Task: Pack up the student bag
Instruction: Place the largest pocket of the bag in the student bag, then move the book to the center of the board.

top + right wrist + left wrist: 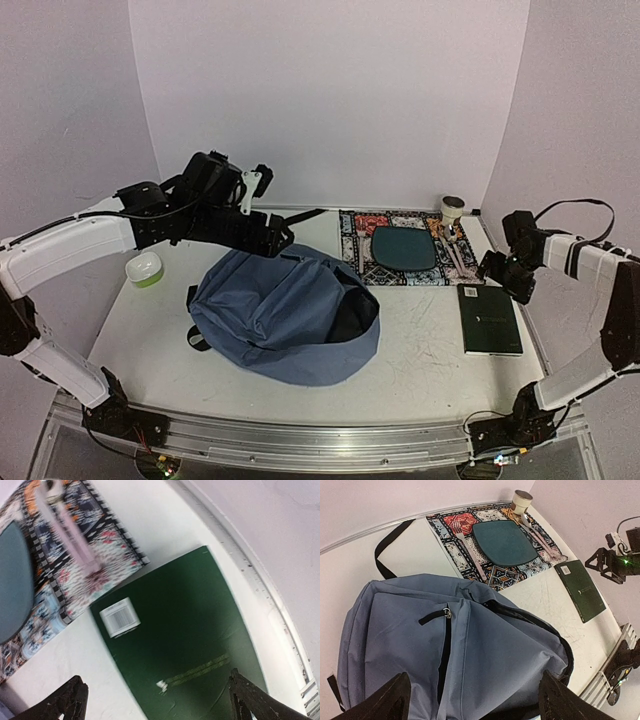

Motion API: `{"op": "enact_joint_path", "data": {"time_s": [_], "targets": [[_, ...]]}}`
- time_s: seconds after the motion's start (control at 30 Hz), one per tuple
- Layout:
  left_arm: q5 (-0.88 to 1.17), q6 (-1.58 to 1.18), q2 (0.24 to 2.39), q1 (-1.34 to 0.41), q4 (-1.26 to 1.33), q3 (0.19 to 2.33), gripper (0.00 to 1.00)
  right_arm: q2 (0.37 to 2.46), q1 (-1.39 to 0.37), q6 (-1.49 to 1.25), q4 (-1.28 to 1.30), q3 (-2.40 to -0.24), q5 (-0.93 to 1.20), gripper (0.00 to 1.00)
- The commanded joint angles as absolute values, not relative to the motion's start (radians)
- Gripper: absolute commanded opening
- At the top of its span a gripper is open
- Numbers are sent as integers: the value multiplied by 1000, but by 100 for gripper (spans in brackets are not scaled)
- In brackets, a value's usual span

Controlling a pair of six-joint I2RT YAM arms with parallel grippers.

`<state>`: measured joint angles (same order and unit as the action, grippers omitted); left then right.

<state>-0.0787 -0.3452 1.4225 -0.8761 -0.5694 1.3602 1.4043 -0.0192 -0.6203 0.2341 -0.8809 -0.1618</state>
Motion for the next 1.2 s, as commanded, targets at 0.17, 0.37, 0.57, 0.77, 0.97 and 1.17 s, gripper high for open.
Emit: {"op": "enact_joint_path", "data": {"time_s": [0.17,0.37,0.57,0.77,0.97,1.17], "targets": [[-56,-333,1390,-870,-541,1406,93,1559,111,-557,201,-890,-139,98],[54,-342,1492,-873,-527,1416,93,1628,158,-527,182,-893,-107,98],[96,-342,1600,-915,-494,1460,93,1680,158,-511,158,-857,10,98],[67,-309,1713,-977,-488,1570,93,1688,150,-503,115,-777,167,97],[22,-261,1851,-1031,-488,1691,93,1648,53,-543,107,-711,187,96],[-13,-220,1965,-1075,-492,1765,93,1635,-91,-622,108,-703,163,96]]}}
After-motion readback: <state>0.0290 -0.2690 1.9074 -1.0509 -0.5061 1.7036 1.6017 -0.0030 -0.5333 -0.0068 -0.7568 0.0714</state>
